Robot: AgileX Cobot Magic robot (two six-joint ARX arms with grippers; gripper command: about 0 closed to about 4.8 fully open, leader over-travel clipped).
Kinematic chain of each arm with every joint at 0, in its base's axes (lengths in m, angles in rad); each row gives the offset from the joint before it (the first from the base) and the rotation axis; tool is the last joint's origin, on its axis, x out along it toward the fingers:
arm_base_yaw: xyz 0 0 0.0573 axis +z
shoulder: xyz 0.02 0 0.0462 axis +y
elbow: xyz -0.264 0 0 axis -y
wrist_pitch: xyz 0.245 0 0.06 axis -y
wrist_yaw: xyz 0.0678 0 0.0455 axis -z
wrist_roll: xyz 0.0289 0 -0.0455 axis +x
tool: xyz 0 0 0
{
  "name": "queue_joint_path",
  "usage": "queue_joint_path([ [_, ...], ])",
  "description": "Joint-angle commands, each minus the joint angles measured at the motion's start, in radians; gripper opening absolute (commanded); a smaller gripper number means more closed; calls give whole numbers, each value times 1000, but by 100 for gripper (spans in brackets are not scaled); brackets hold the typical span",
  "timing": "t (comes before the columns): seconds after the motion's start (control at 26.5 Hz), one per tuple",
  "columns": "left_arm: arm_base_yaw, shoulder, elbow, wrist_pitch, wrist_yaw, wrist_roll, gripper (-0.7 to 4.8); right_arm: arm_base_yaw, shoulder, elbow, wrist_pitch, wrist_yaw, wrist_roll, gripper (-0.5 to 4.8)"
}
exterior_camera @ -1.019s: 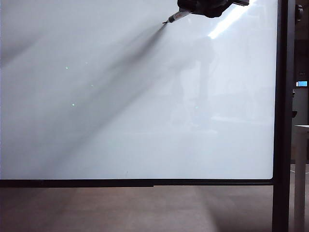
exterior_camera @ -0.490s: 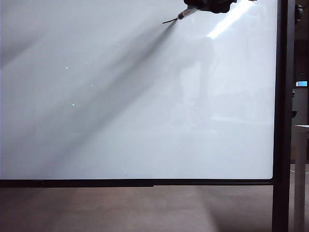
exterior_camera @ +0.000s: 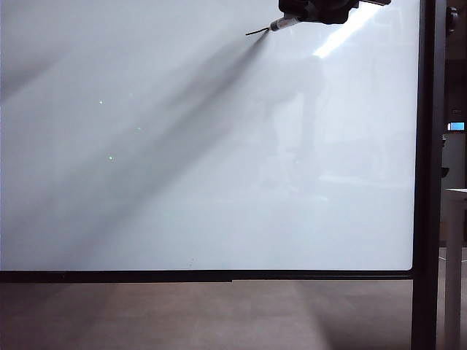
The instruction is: Reach to the right to find the marker pen, pick it up, and write the number 2 on the whiteboard.
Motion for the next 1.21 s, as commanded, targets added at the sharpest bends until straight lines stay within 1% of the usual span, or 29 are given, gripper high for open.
queue_joint_path([
  [0.04,-1,-1,4,6,4,-2,-5,-2,-5,5,-17,17,8,40],
  [0.53,-1,-1,4,6,4,-2,-5,11,-5,5,-38,13,8,40],
  [0.83,-1,-1,4,5,4,-2,-5,11,-5,5,-90,13,10,40],
  [0.94,-1,-1,4,6,4,-2,-5,11,-5,5,-106,13,32,40],
  [1.21,-1,-1,4,5,4,-2,-5,11,-21,5,-106,-2,33,40],
])
